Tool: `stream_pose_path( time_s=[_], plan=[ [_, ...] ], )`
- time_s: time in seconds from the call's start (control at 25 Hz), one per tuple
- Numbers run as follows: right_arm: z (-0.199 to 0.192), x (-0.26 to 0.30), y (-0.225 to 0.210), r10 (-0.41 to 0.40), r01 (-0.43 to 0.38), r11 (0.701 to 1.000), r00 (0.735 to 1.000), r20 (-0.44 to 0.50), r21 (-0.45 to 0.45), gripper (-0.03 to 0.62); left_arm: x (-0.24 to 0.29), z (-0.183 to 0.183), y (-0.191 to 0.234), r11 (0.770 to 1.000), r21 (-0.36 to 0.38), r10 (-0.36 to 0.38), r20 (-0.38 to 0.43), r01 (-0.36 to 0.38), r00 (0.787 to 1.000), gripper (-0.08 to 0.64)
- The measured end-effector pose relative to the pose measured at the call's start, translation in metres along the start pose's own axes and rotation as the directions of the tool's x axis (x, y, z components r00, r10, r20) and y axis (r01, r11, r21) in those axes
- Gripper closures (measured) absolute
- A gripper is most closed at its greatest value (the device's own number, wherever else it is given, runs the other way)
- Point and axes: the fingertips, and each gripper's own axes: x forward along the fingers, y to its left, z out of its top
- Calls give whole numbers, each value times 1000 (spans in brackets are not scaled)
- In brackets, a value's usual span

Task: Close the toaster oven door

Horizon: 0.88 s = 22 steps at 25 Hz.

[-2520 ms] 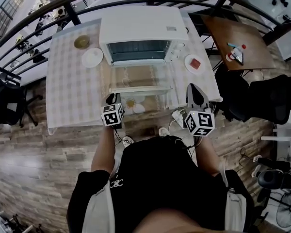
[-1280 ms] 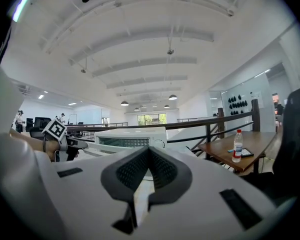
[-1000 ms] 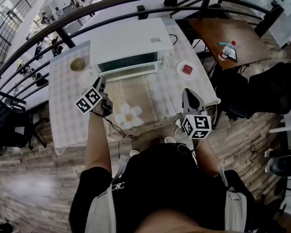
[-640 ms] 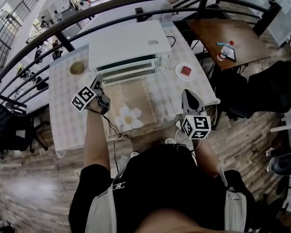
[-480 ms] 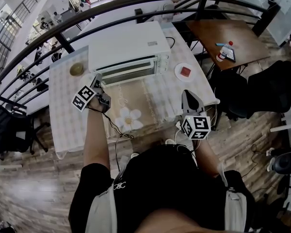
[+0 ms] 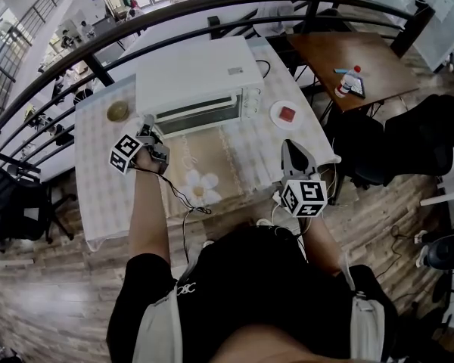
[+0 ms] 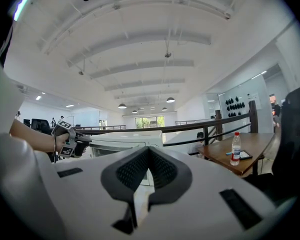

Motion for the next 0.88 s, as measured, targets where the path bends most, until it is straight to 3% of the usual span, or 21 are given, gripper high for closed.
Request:
stream_pose_path(
  time_s=[0.16, 0.24, 0.4, 0.56, 0.68, 0.88],
  plan=[
    [5, 7, 8, 34, -34, 999, 999, 12, -5, 592, -23, 14, -23, 987, 157, 12, 88, -26, 996, 515],
    [8, 13, 14, 59, -59, 998, 998, 19, -7, 592, -38, 22, -44, 960, 278, 5, 126, -40, 992, 517],
    [19, 27, 30, 117, -117, 993, 992, 47, -3, 592, -77, 29, -85, 870, 483, -2, 198, -96, 980, 521],
    [32, 42, 50, 164, -164, 986, 984, 69, -12, 592, -119, 28, -118, 756, 633, -14, 273, -168, 962, 523],
    [41, 49, 63, 203, -203, 979, 975, 92, -7, 592, -141, 13, -135, 676, 711, -26, 285, -193, 958, 525],
    [50, 53, 88, 273, -272, 962, 954, 127, -20, 594, -159, -21, -145, 570, 792, -24, 282, -219, 959, 526]
  ],
)
